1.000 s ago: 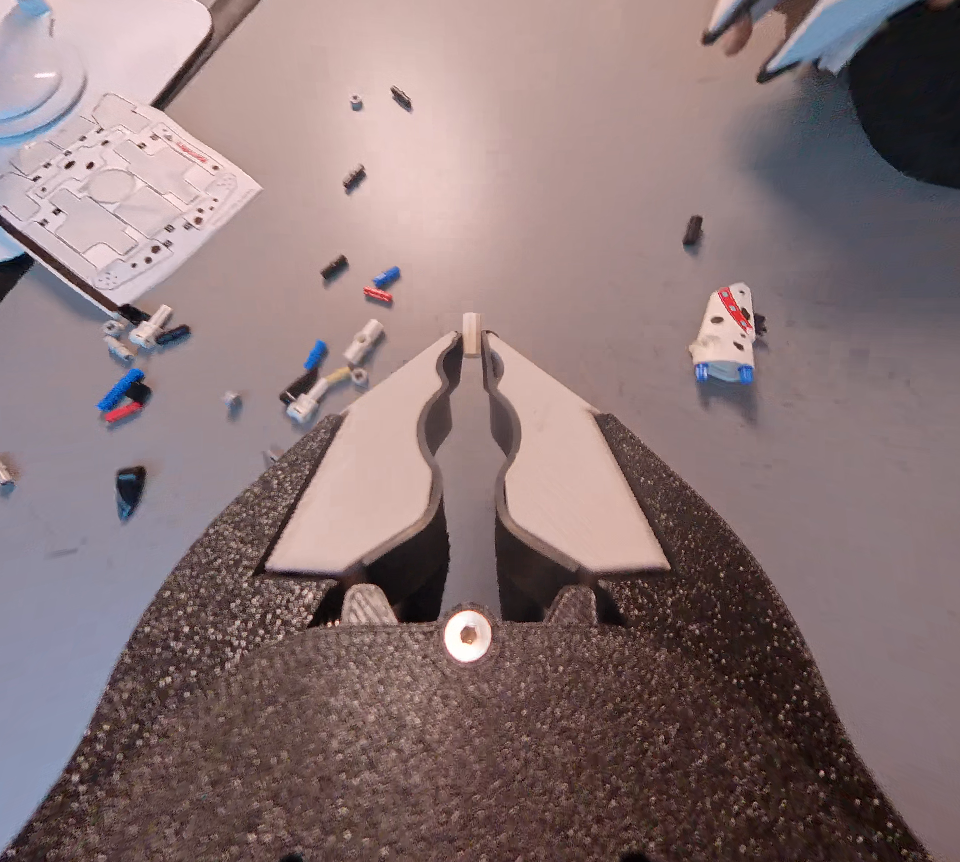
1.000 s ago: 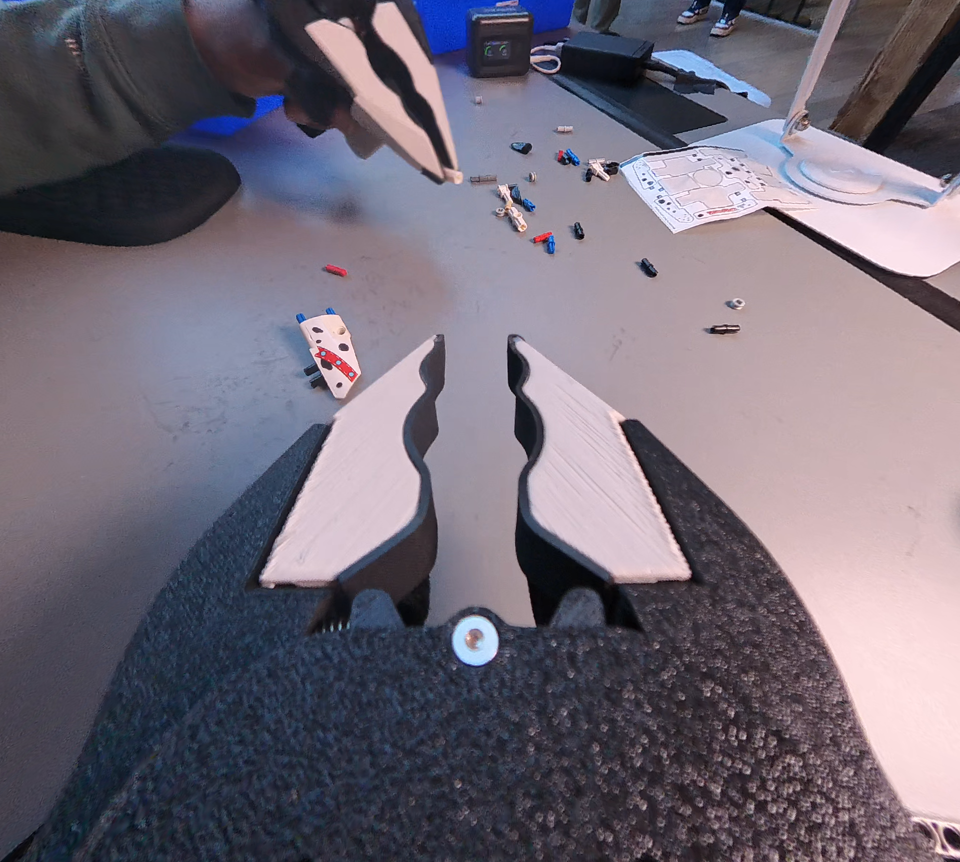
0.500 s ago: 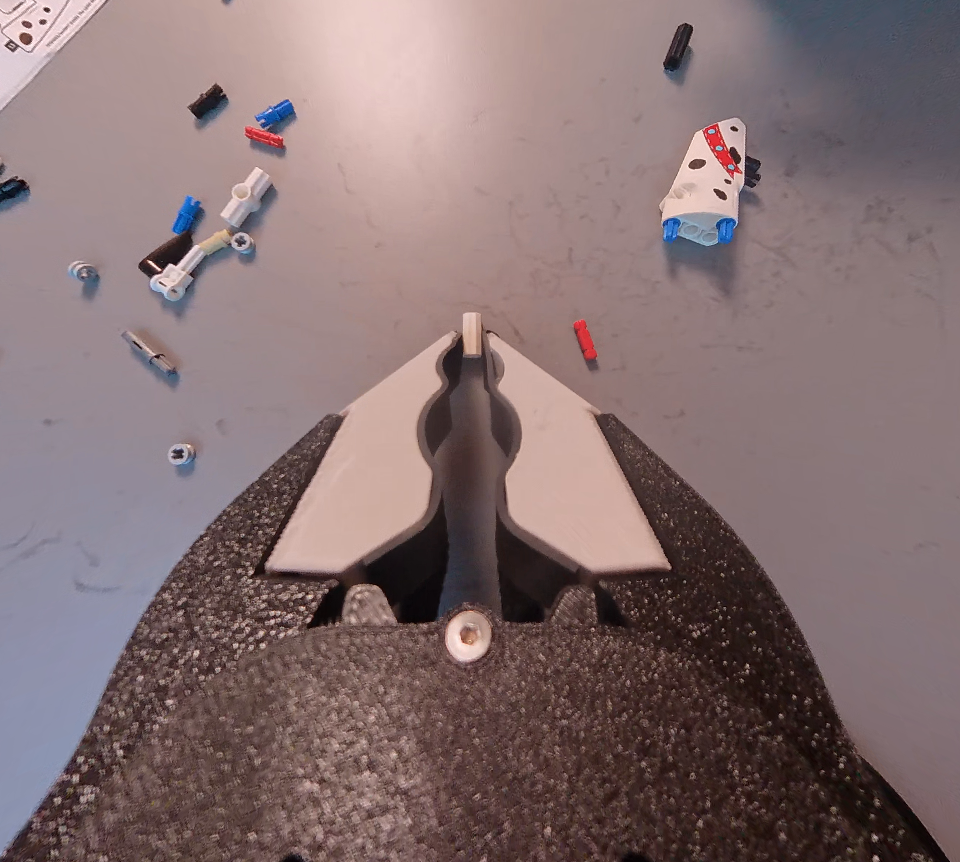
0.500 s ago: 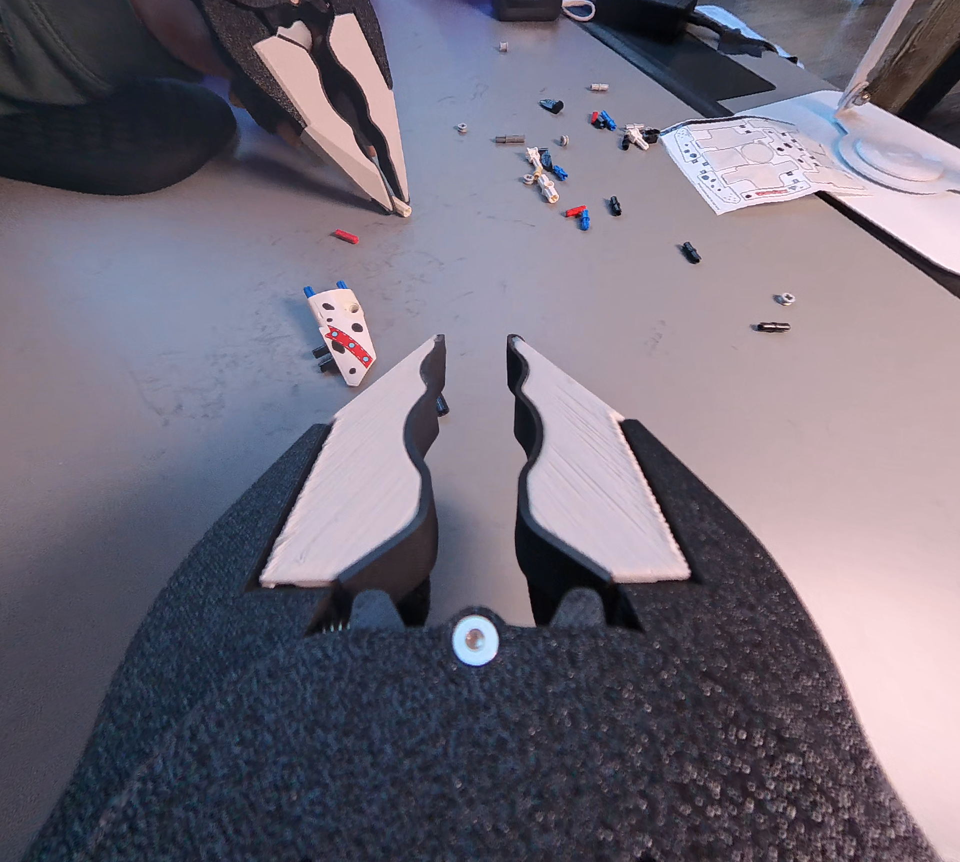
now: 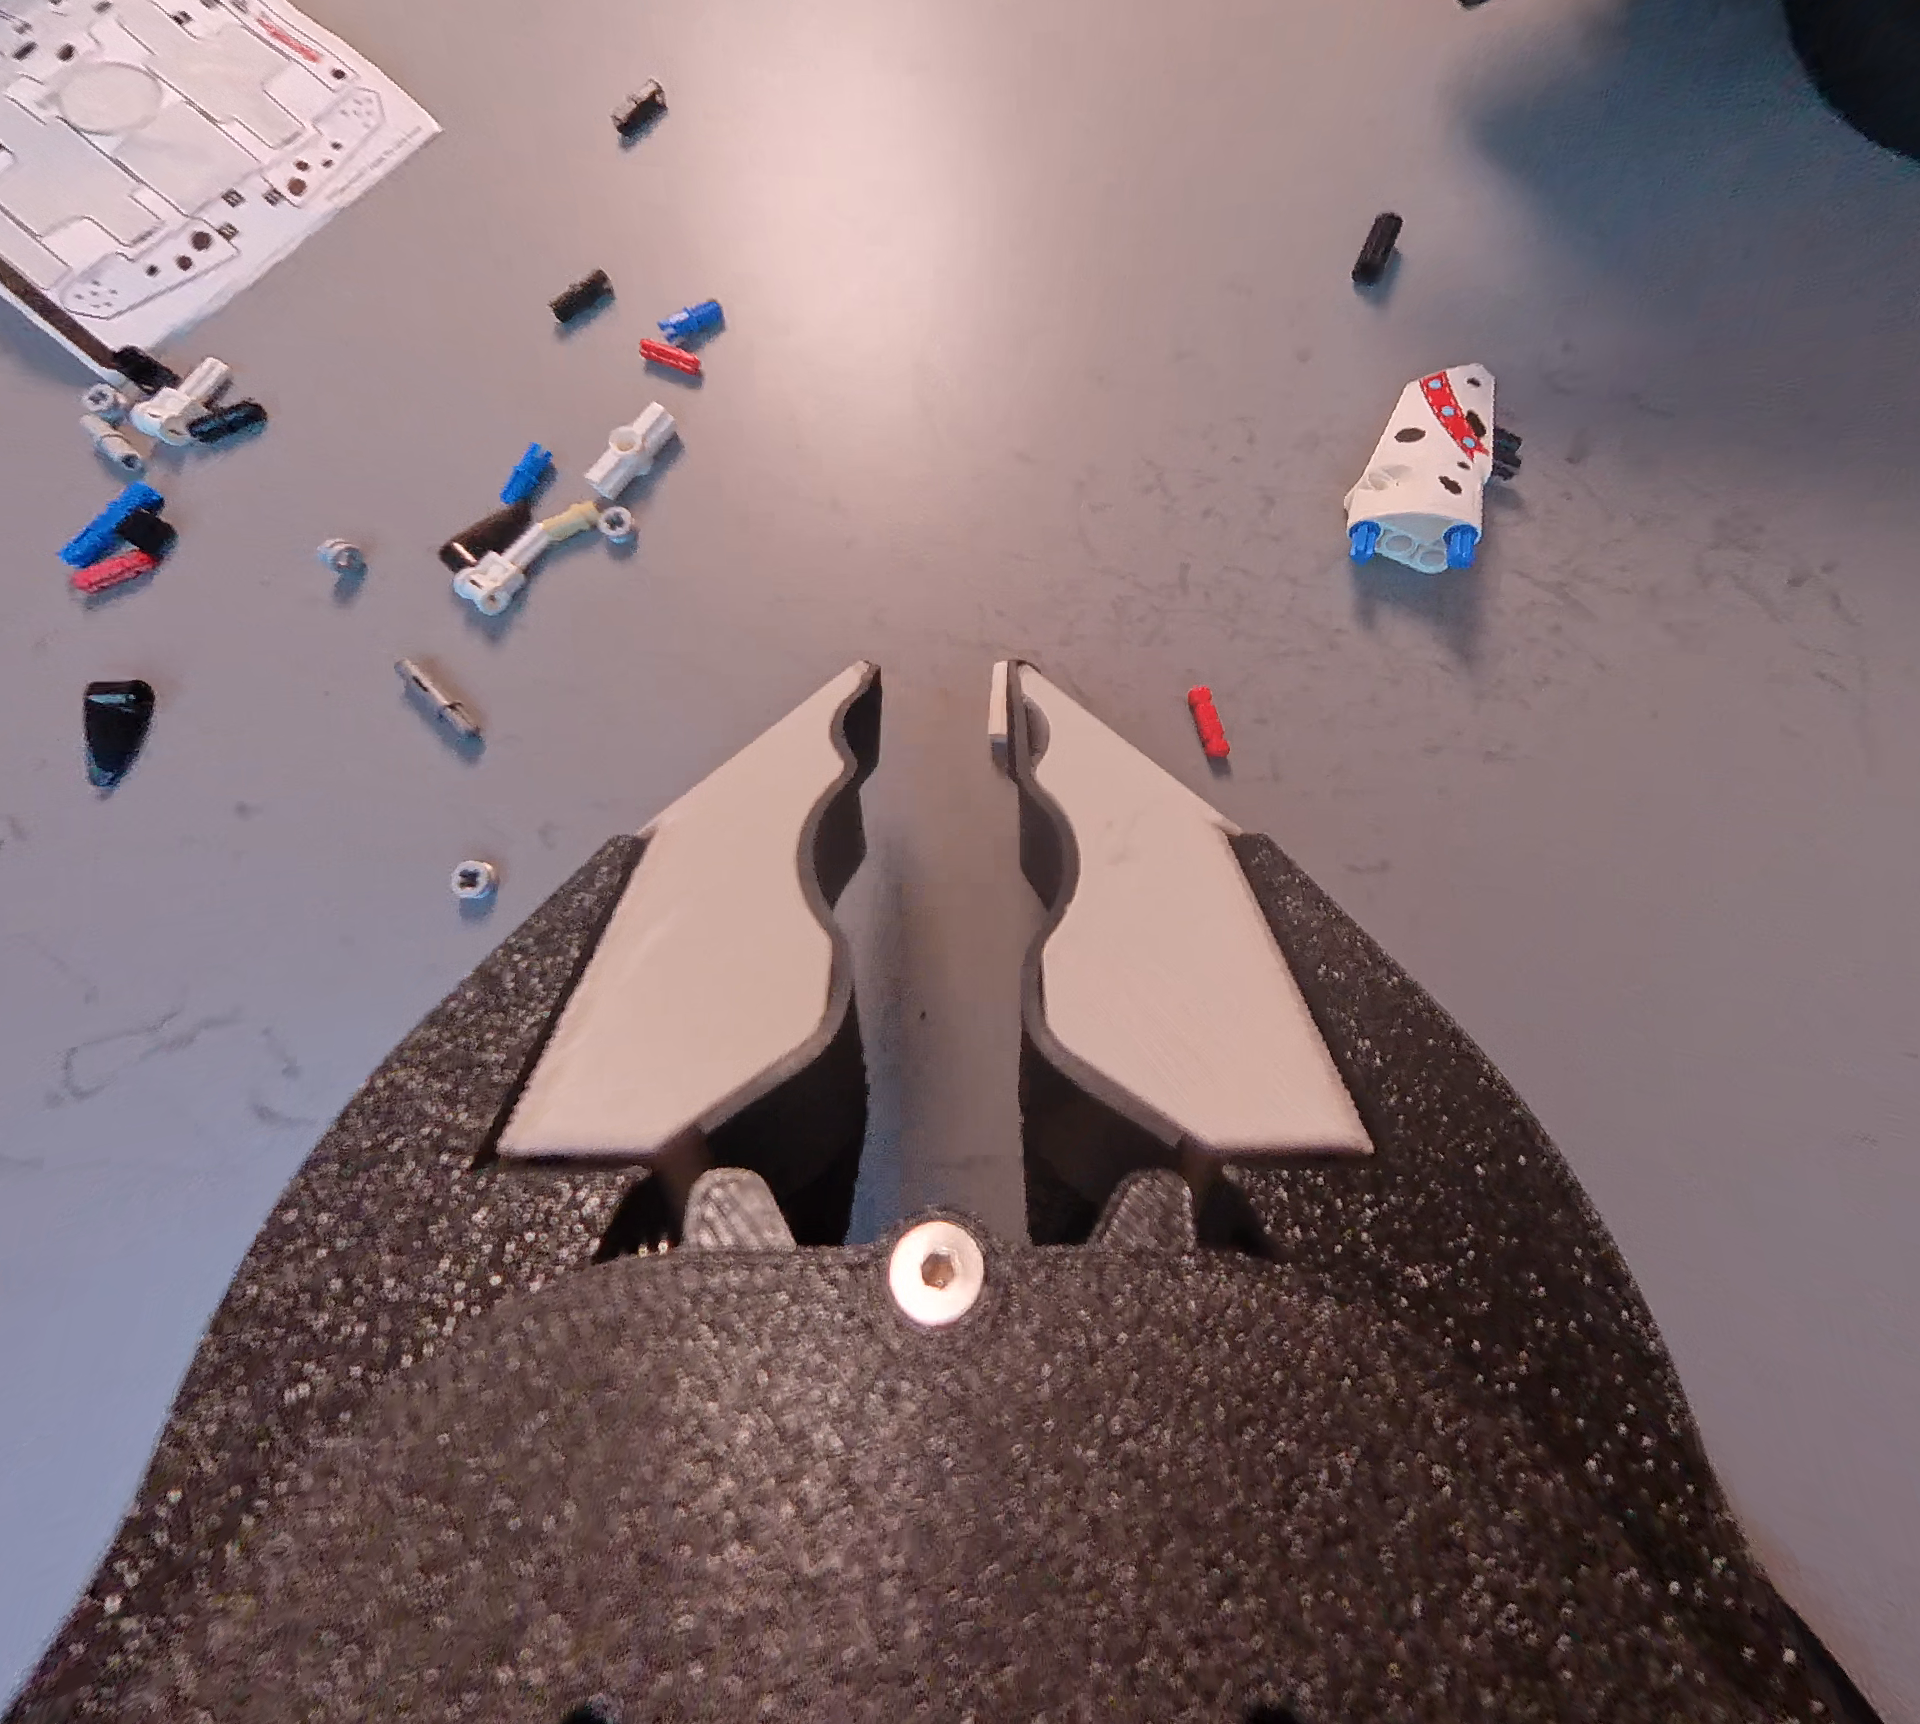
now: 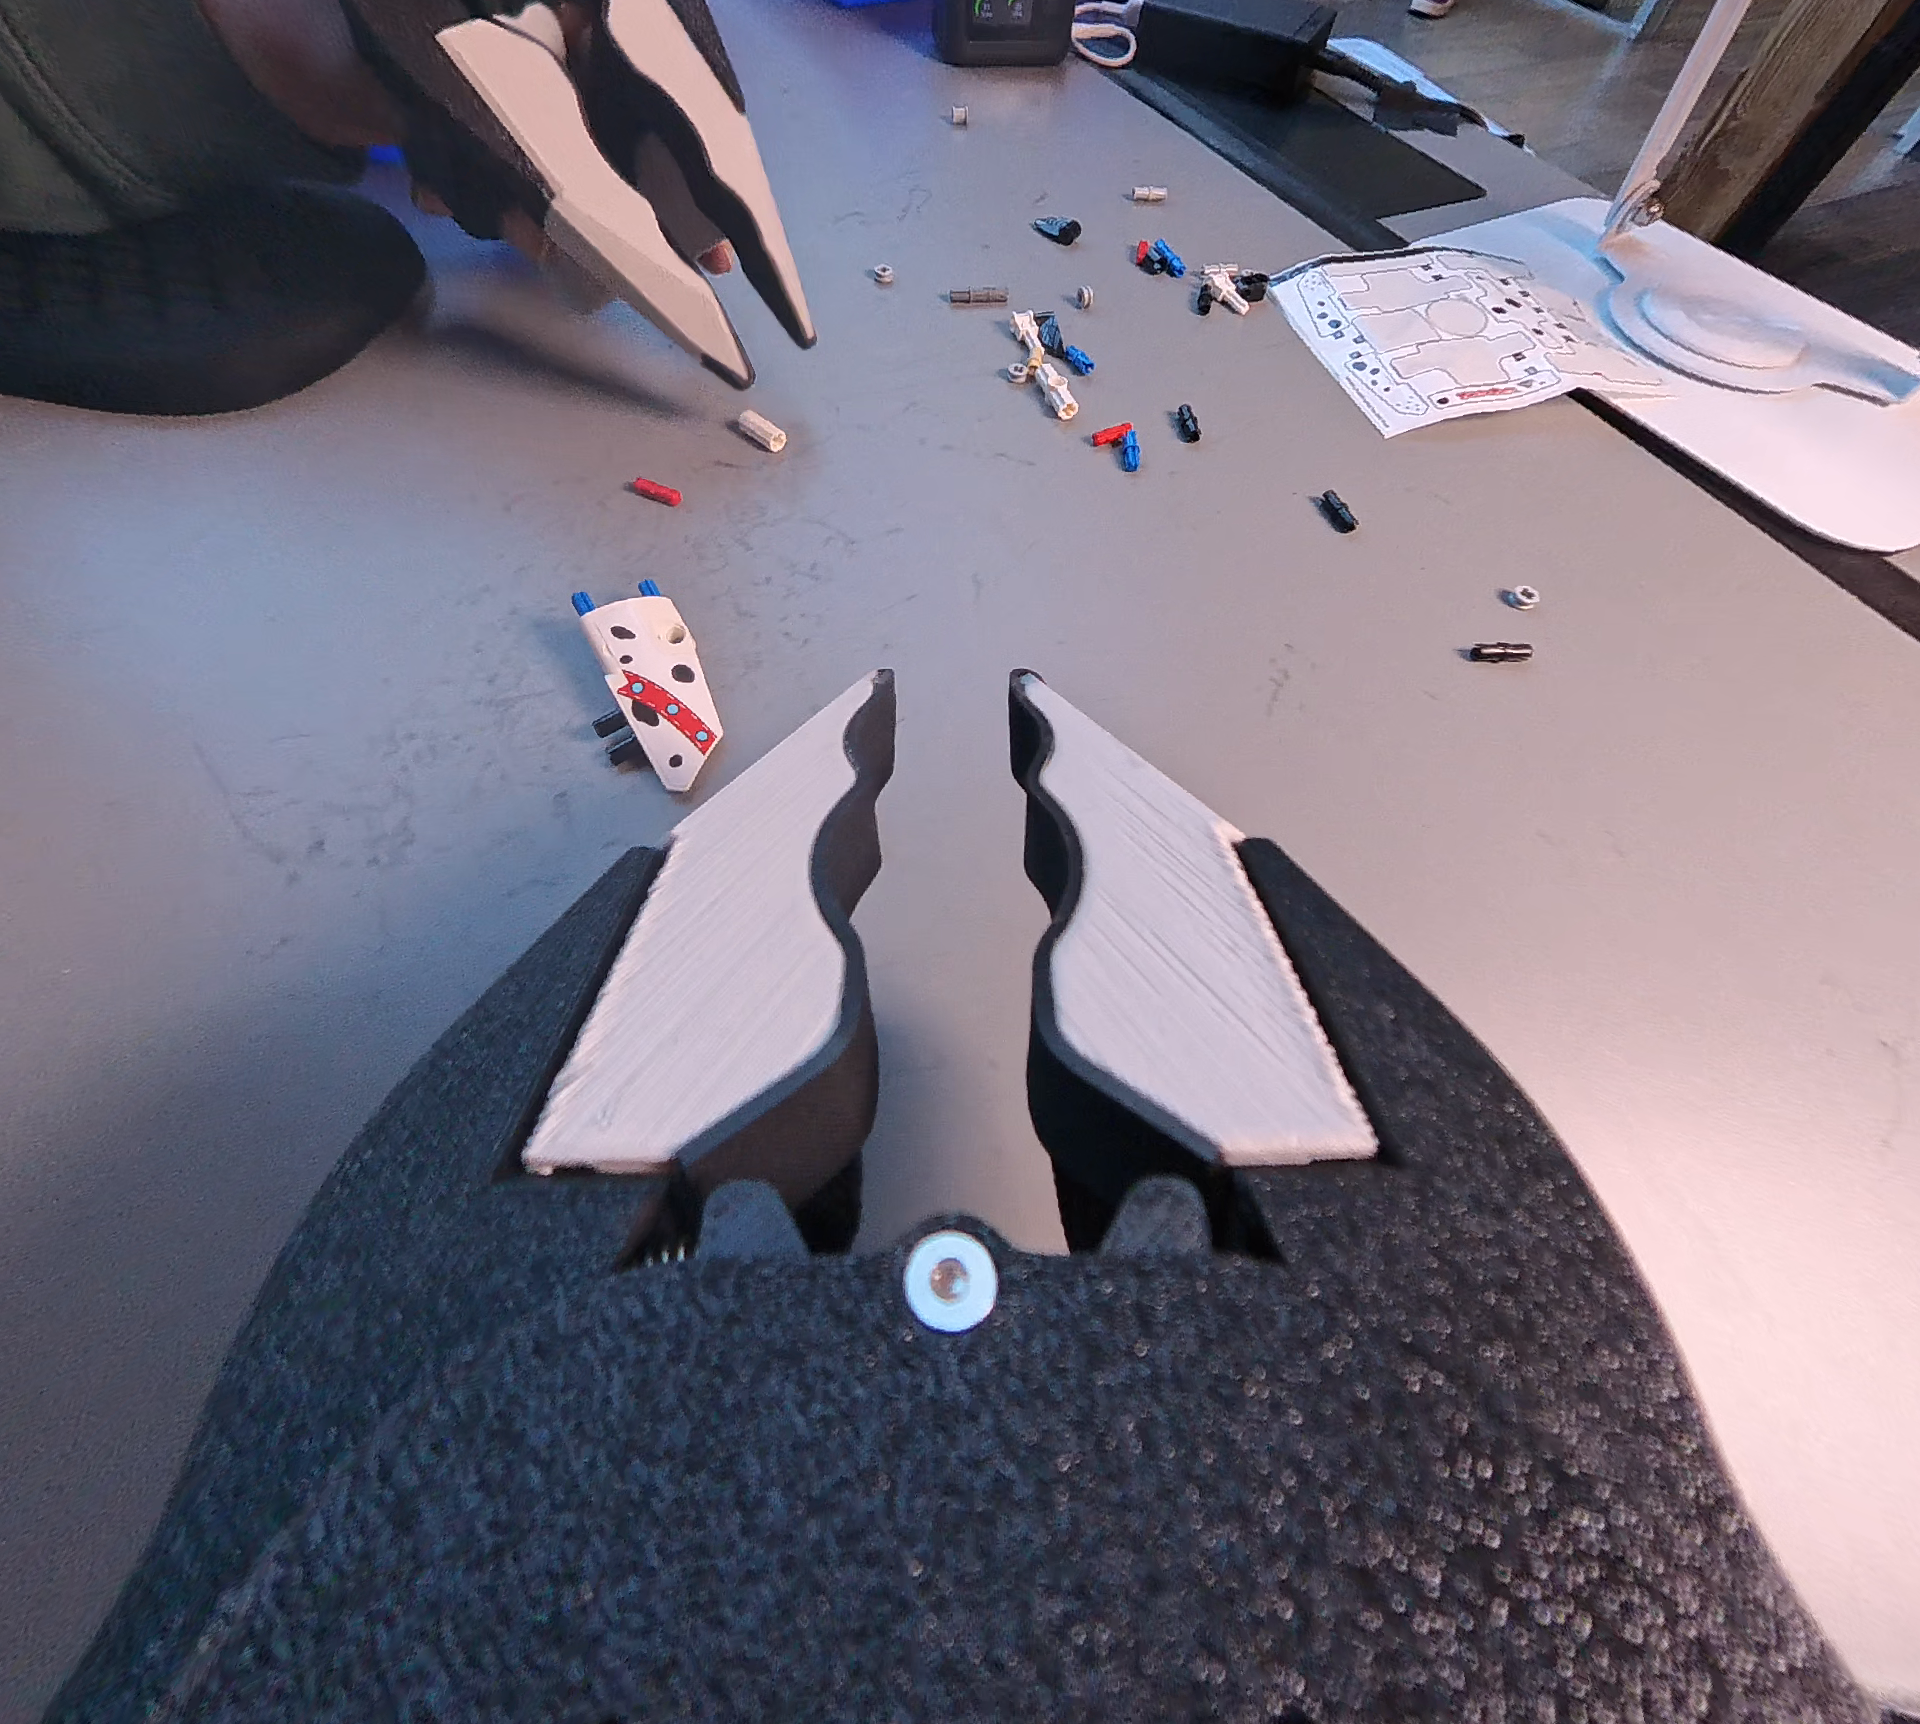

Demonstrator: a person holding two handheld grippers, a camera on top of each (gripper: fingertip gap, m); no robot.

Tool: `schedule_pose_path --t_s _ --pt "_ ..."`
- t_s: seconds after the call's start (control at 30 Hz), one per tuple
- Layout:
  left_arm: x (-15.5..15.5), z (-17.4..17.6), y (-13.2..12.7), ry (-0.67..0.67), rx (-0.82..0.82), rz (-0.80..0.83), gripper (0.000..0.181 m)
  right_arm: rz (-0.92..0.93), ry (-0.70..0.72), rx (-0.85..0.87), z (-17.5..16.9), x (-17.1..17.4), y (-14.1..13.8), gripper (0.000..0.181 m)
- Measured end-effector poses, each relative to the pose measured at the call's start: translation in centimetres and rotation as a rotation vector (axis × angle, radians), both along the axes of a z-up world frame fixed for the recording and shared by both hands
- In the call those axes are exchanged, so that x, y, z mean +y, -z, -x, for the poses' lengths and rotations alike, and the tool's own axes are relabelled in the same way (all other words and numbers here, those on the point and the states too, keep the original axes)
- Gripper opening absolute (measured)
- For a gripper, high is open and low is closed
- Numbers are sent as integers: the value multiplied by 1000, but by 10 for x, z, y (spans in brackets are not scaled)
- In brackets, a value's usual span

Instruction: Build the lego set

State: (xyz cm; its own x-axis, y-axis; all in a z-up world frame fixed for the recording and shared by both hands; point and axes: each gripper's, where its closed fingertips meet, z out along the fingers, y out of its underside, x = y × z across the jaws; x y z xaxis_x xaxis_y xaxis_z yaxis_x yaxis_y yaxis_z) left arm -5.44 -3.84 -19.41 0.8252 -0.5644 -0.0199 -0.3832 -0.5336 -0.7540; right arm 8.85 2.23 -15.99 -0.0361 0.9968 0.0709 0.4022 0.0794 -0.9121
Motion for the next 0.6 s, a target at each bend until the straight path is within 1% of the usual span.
schedule_pose_path --t_s 0.17,0.27,0.4,0.5,0.6 --pt "11 8 -27 -68 -72 -136 26 -6 4 5 0 0 -1 21" --pt "13 12 -39 -92 -94 -195 27 -3 5 10 -1 0 -2 21" --pt "16 21 -43 -132 -77 -235 26 -2 9 12 -1 1 -2 21" --pt "18 29 -44 -169 -86 -242 26 -15 48 40 2 8 -6 24" --pt "20 34 -42 -191 -98 -237 25 -39 51 71 24 13 -13 24"
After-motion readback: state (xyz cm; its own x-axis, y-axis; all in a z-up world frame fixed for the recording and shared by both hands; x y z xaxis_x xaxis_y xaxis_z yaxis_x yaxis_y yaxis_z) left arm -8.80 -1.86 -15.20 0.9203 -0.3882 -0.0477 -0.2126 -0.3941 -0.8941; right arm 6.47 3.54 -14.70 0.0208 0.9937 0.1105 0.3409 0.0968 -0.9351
